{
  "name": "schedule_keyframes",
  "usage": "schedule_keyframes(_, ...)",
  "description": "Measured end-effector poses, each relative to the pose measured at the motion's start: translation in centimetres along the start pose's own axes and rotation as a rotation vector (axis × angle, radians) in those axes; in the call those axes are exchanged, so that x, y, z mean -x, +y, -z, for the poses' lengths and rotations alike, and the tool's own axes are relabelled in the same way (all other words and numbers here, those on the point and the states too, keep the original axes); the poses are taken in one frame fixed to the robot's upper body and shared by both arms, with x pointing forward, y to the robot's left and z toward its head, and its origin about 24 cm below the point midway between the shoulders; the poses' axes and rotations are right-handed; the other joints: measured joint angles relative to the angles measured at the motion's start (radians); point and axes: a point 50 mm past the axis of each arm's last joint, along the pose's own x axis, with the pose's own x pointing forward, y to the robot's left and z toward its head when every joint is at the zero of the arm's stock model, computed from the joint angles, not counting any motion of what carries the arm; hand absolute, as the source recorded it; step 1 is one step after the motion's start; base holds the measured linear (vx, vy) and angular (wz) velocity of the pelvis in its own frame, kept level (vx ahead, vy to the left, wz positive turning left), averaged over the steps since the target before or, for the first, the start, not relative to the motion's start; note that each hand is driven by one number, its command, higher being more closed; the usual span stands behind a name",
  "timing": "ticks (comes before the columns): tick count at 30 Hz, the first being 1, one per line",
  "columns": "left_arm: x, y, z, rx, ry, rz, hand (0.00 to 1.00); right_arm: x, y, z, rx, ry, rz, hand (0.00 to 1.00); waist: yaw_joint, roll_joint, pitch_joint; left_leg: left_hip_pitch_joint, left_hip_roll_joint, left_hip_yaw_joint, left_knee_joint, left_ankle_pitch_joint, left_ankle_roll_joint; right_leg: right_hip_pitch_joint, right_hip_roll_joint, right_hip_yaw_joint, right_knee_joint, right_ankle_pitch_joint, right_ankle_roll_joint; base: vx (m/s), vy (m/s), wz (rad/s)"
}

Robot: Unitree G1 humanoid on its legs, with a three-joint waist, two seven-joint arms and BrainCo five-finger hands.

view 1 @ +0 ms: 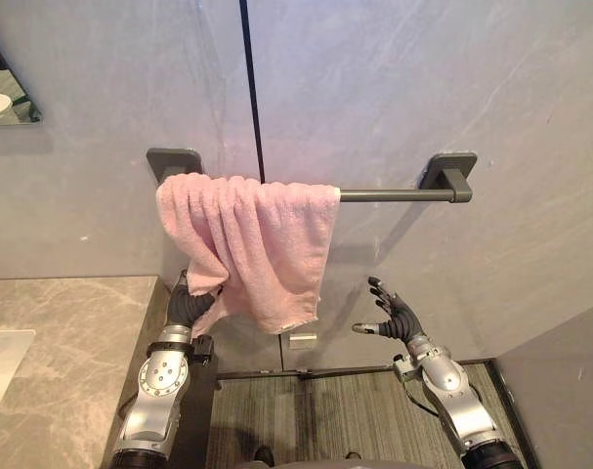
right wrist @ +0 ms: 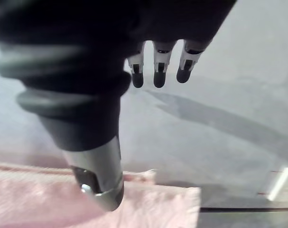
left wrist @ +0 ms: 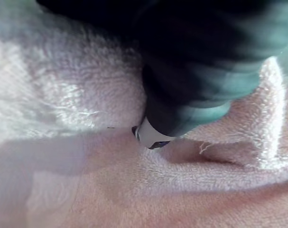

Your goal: Organize washtable

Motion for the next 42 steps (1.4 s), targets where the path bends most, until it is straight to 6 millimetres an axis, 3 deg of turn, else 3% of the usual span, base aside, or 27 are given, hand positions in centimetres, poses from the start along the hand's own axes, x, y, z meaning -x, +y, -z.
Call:
schedule_keyframes(12, 0.6, -1.3, 0.4, 0.030, 0.015, 0.037, 1.00, -2.9, 1.4, -4.5, -0.062, -0.179, -0.104, 0.00, 0.002, 0.000, -0.001, -0.020, -0.002, -0.037, 0.000, 0.014, 0.008, -0.003, -0.002, -0.030, 0.013, 0.000, 0.000, -0.03, -0.018, 0.08)
schedule_keyframes(20, 0.6, -1.6, 0.4, 0.053, 0.014, 0.033, 1.00, -4.4, 2.2, -5.5, -0.073, -0.205, -0.120, 0.00, 0.003, 0.000, -0.003, -0.038, -0.001, -0.058, -0.006, 0.029, 0.007, -0.017, -0.001, -0.049, 0.025, -0.001, 0.000, -0.05, -0.018, 0.08)
schedule_keyframes(21, 0.6, -1.7, 0.4, 0.058, 0.014, 0.036, 1.00, -4.7, 2.5, -5.6, -0.072, -0.204, -0.129, 1.00, 0.003, 0.000, -0.003, -0.040, -0.001, -0.059, -0.006, 0.031, 0.008, -0.018, -0.001, -0.051, 0.027, -0.001, 0.000, 0.00, 0.000, 0.00)
schedule_keyframes(29, 0.7, -2.6, 0.4, 0.072, 0.017, 0.068, 1.00, -5.5, 4.6, -5.7, -0.090, -0.194, -0.188, 1.00, 0.007, -0.001, -0.016, -0.049, -0.001, -0.075, -0.006, 0.040, 0.009, -0.020, -0.001, -0.065, 0.029, 0.000, -0.001, -0.04, -0.008, 0.06)
schedule_keyframes(42, 0.6, -2.6, 0.4, 0.088, 0.016, 0.063, 1.00, -5.7, 4.8, -5.8, -0.082, -0.191, -0.206, 1.00, 0.010, -0.002, -0.019, -0.053, 0.005, -0.082, -0.005, 0.042, 0.009, -0.019, 0.000, -0.073, 0.028, 0.001, -0.003, -0.01, -0.003, 0.02)
